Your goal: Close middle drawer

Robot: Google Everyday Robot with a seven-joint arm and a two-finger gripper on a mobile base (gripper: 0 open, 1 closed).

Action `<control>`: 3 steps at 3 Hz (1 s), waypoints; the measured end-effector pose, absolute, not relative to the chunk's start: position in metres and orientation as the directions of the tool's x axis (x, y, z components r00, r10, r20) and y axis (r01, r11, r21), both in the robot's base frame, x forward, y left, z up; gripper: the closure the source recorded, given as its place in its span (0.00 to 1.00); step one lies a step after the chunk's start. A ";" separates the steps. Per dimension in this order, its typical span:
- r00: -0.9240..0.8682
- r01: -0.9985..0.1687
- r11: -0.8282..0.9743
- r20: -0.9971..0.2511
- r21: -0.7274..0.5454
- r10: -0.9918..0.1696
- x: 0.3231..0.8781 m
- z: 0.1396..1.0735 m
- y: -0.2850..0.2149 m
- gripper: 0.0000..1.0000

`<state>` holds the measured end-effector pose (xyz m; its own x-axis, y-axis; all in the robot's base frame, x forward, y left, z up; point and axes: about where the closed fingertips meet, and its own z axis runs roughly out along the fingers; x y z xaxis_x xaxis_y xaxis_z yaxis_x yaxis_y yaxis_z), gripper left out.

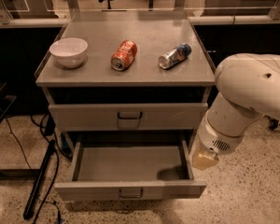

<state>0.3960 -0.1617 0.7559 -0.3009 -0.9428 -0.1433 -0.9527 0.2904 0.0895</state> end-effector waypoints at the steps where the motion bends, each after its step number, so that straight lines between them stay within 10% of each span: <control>1: -0.301 -0.953 0.291 -0.143 0.090 -0.943 0.396 0.756 -0.162 1.00; 3: -0.418 -0.903 0.394 -0.140 0.170 -0.897 0.407 0.639 -0.161 1.00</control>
Offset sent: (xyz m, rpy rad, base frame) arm 0.0113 0.0063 -0.1275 0.0925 0.1347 -0.1573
